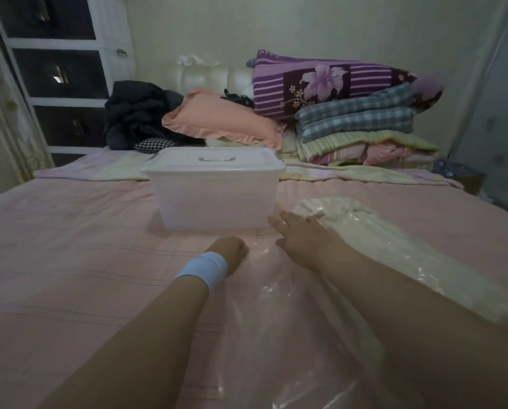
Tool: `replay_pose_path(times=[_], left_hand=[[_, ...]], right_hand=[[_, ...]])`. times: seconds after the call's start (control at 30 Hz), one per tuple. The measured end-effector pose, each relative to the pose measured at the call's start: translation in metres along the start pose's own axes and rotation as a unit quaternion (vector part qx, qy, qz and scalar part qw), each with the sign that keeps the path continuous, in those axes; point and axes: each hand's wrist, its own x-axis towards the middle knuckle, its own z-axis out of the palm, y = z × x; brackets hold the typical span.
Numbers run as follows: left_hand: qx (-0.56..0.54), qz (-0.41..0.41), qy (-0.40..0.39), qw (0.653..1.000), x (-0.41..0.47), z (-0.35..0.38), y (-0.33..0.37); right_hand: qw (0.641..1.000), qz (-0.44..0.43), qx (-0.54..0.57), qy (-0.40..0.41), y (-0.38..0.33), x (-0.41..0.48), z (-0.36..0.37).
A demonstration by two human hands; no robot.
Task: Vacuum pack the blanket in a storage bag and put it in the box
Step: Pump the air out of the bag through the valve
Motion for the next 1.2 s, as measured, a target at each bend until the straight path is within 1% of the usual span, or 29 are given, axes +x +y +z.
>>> replay_pose_path(times=[0.07, 0.13, 0.2, 0.27, 0.3, 0.33, 0.37, 0.4, 0.43, 0.47, 0.5, 0.53, 0.57, 0.63, 0.67, 0.7, 0.77, 0.8, 0.87, 0.93, 0.97, 1.03, 1.07, 1.1, 1.13, 1.17, 1.2], left_hand=[[-0.032, -0.034, 0.057, 0.997, 0.01, -0.017, -0.026], [-0.033, -0.073, 0.088, 0.993, 0.021, -0.037, -0.053], [0.014, -0.096, 0.079, 0.992, 0.029, -0.048, -0.063], [0.065, -0.114, 0.077, 0.988, 0.029, -0.048, -0.055], [0.108, -0.124, 0.094, 0.982, 0.026, -0.045, -0.047], [0.157, -0.126, 0.13, 0.971, 0.022, -0.041, -0.04], [0.183, -0.109, 0.181, 0.96, 0.016, -0.039, -0.033], [0.173, -0.069, 0.233, 0.955, 0.01, -0.034, -0.025], [0.133, -0.017, 0.255, 0.958, 0.003, -0.032, -0.015], [0.08, 0.032, 0.241, 0.967, -0.005, -0.026, -0.005], [0.046, 0.055, 0.196, 0.978, -0.014, -0.02, 0.004], [0.04, 0.054, 0.133, 0.989, -0.021, -0.01, 0.007], [0.059, 0.027, 0.071, 0.995, -0.028, 0.002, 0.005], [0.1, -0.031, -0.045, 0.994, -0.036, 0.027, -0.015], [0.104, -0.044, -0.09, 0.989, -0.039, 0.038, -0.028], [0.096, -0.051, -0.12, 0.987, -0.04, 0.048, -0.039], [0.086, -0.069, -0.141, 0.984, -0.041, 0.054, -0.051], [0.11, -0.079, -0.148, 0.98, -0.042, 0.049, -0.051], [0.183, -0.1, -0.167, 0.964, -0.039, 0.036, -0.047], [0.252, -0.117, -0.174, 0.945, -0.035, 0.02, -0.038], [0.281, -0.127, -0.163, 0.937, -0.031, 0.013, -0.032], [0.341, -0.136, -0.108, 0.924, -0.03, 0.0, -0.013], [0.366, -0.125, -0.066, 0.92, -0.032, -0.006, 0.002], [0.372, -0.102, -0.022, 0.922, -0.039, -0.012, 0.019], [0.363, -0.074, 0.028, 0.929, -0.046, -0.016, 0.035], [0.32, -0.053, 0.067, 0.944, -0.054, -0.016, 0.05], [0.244, -0.041, 0.074, 0.966, -0.062, -0.014, 0.064]], right_hand=[[1.0, 0.014, -0.009, 0.011, 0.006, 0.005, 0.01], [1.0, 0.019, -0.008, 0.005, 0.008, 0.007, 0.018], [1.0, 0.028, -0.011, 0.003, 0.005, 0.011, 0.023], [0.999, 0.036, -0.028, 0.001, 0.002, 0.017, 0.025], [0.999, 0.042, -0.032, 0.0, 0.001, 0.02, 0.024], [0.998, 0.046, -0.03, -0.002, 0.001, 0.021, 0.024], [0.998, 0.05, -0.028, -0.004, 0.001, 0.02, 0.022], [0.998, 0.054, -0.031, -0.005, 0.0, 0.018, 0.021], [0.997, 0.057, -0.046, 0.002, -0.003, 0.014, 0.019], [0.996, 0.056, -0.072, 0.015, -0.007, 0.01, 0.016], [0.994, 0.048, -0.095, 0.03, -0.014, 0.005, 0.013], [0.994, 0.031, -0.1, 0.039, -0.021, -0.001, 0.011], [0.996, 0.016, -0.084, 0.035, -0.028, -0.008, 0.008], [1.0, 0.002, -0.013, -0.011, -0.04, -0.021, 0.01], [0.999, 0.001, 0.007, -0.042, -0.044, -0.028, 0.015], [0.998, 0.001, 0.0, -0.069, -0.047, -0.035, 0.022], [0.993, -0.006, -0.045, -0.107, -0.049, -0.044, 0.035], [0.992, -0.013, -0.047, -0.118, -0.048, -0.046, 0.038], [0.99, -0.029, 0.005, -0.135, -0.046, -0.046, 0.03], [0.989, -0.049, 0.062, -0.124, -0.04, -0.047, 0.01], [0.992, -0.054, 0.056, -0.098, -0.035, -0.051, -0.001], [0.998, -0.04, -0.006, -0.043, -0.021, -0.063, -0.019], [0.999, -0.017, -0.03, -0.035, -0.014, -0.07, -0.026], [0.998, 0.012, -0.04, -0.043, -0.008, -0.078, -0.031], [0.997, 0.042, -0.037, -0.061, -0.004, -0.085, -0.035], [0.994, 0.066, -0.028, -0.081, -0.001, -0.092, -0.037], [0.991, 0.082, -0.015, -0.101, 0.001, -0.099, -0.038]])
